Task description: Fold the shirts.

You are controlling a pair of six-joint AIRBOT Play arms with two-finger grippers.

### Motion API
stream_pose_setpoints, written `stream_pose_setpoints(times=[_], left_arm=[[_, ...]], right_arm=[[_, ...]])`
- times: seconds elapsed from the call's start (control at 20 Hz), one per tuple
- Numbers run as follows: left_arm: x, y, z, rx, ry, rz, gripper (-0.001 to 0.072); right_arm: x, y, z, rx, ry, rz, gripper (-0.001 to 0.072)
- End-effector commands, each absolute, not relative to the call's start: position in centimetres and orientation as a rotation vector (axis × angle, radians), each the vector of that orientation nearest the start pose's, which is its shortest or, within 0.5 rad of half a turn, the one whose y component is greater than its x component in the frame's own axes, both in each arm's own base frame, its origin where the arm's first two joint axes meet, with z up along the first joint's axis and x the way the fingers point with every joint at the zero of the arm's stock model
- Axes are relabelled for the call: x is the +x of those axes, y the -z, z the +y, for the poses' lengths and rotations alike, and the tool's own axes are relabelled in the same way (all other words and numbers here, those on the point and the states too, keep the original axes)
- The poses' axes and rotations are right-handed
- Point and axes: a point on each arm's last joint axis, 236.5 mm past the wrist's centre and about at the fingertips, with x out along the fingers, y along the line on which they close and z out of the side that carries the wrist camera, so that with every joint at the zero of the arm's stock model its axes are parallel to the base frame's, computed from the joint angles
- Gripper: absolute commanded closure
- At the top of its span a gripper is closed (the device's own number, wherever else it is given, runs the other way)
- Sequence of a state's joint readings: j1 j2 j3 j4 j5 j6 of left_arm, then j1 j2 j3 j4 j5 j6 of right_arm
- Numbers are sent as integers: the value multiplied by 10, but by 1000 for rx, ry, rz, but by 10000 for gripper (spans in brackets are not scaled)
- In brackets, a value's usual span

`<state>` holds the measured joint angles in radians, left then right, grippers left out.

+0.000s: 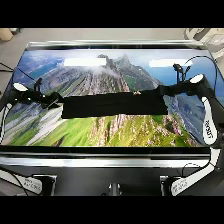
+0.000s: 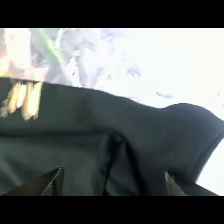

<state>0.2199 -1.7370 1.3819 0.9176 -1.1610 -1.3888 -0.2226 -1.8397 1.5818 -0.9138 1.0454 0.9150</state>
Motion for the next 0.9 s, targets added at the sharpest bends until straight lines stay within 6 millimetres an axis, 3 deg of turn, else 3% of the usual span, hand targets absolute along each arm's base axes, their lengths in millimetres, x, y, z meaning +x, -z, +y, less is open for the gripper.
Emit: stream_pose_setpoints(times=[0.0,0.1,0.2,0.45,0.65,0.85], left_arm=[[467,26,-25,-638,278,1309,88],[475,-10,-23,-602,290,1230,89],[475,-43,-28,-564,308,1165,95],[462,-109,-58,-475,375,1049,98],[450,-137,-86,-423,434,1005,99],[442,-139,-117,-388,497,1017,99]], right_arm=[[510,42,-35,137,-415,1143,-8],[490,55,-53,205,-405,1220,-8],[477,71,-54,253,-426,1285,-8],[476,90,-11,504,-558,1302,-8],[482,87,8,583,-597,1284,-8],[486,94,39,529,-626,1300,-3]])
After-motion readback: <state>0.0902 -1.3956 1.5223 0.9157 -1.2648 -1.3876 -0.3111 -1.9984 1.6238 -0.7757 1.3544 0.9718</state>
